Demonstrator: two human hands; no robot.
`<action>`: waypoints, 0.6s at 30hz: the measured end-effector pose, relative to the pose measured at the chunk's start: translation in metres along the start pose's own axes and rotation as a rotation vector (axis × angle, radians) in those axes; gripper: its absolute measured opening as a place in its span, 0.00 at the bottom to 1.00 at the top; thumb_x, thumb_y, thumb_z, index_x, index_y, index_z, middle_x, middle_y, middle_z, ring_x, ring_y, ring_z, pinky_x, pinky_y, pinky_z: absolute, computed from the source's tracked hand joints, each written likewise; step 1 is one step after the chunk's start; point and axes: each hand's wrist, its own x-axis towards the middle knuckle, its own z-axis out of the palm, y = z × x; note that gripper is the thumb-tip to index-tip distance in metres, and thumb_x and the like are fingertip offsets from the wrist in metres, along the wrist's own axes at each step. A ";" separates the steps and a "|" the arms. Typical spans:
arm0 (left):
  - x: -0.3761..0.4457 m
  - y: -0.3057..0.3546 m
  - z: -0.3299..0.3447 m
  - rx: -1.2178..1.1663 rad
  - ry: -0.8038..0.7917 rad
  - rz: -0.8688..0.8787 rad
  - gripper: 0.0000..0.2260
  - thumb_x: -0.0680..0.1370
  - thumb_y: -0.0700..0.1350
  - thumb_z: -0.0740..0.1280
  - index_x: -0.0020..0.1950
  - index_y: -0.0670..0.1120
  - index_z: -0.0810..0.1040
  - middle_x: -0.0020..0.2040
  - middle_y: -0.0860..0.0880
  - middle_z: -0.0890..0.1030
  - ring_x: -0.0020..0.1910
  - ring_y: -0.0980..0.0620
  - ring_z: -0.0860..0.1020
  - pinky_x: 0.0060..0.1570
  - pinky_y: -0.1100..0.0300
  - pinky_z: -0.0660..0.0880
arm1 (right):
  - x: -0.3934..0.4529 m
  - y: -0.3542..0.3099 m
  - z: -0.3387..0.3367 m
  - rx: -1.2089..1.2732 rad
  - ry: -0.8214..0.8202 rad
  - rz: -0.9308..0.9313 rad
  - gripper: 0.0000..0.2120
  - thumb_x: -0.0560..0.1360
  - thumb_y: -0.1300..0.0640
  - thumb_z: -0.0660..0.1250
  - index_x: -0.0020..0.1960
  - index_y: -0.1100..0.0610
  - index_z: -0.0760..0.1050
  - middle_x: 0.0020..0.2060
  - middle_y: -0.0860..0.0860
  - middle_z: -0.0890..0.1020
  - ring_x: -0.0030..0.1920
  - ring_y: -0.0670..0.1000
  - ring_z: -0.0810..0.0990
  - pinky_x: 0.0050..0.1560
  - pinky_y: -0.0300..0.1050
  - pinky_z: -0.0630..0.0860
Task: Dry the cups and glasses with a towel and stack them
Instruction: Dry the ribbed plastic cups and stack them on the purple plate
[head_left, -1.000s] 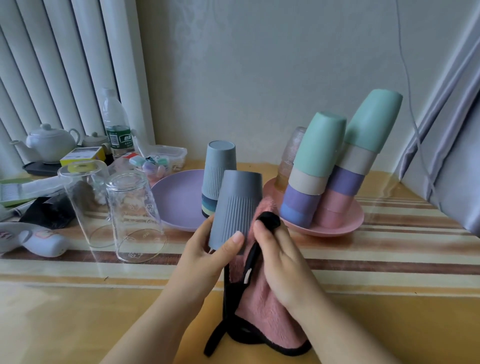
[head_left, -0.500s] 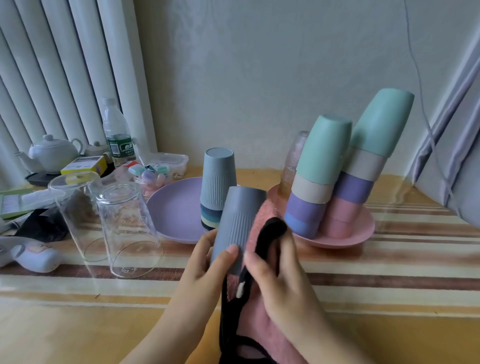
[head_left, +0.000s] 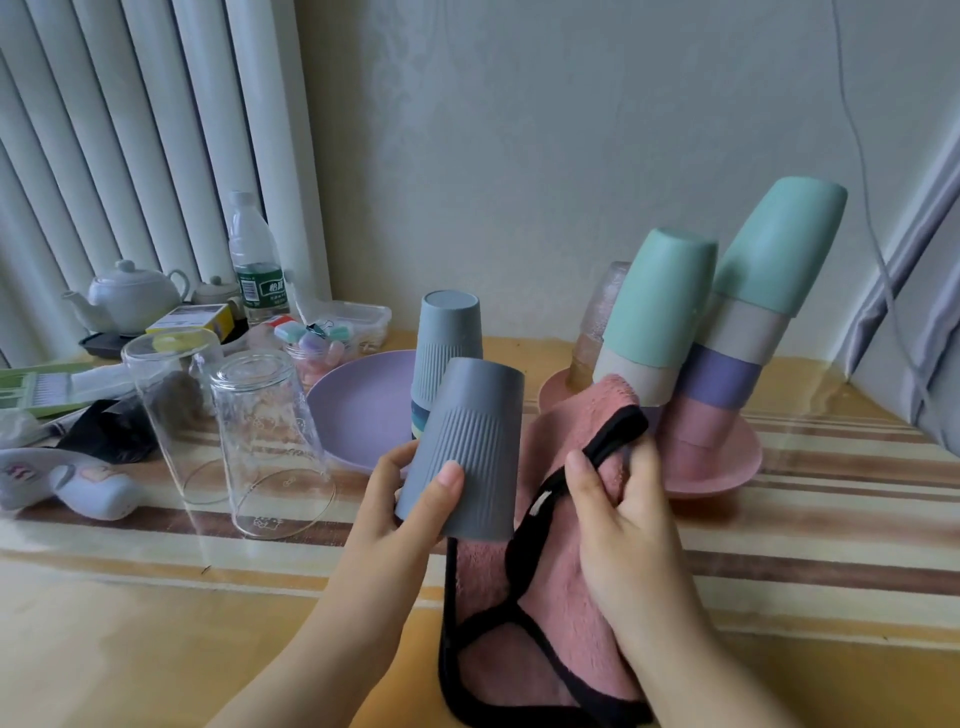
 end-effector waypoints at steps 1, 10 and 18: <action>0.000 0.000 0.000 -0.007 0.004 -0.005 0.28 0.60 0.65 0.71 0.58 0.57 0.77 0.52 0.55 0.83 0.54 0.55 0.80 0.63 0.48 0.73 | 0.002 -0.002 -0.004 -0.013 0.049 -0.033 0.16 0.77 0.54 0.65 0.63 0.48 0.67 0.58 0.41 0.77 0.57 0.31 0.73 0.56 0.24 0.66; -0.004 0.005 0.005 -0.099 -0.174 -0.093 0.19 0.75 0.55 0.70 0.64 0.54 0.77 0.61 0.49 0.81 0.62 0.50 0.79 0.64 0.46 0.73 | -0.024 -0.013 0.026 -0.055 -0.382 -0.308 0.27 0.76 0.39 0.59 0.73 0.39 0.58 0.77 0.44 0.44 0.75 0.38 0.48 0.70 0.30 0.54; -0.007 0.006 0.005 -0.053 -0.319 -0.077 0.22 0.67 0.55 0.72 0.61 0.57 0.80 0.61 0.51 0.82 0.62 0.51 0.79 0.64 0.49 0.71 | -0.014 -0.012 0.024 -0.060 -0.182 -0.317 0.20 0.79 0.40 0.51 0.71 0.33 0.59 0.73 0.36 0.60 0.76 0.41 0.53 0.71 0.30 0.52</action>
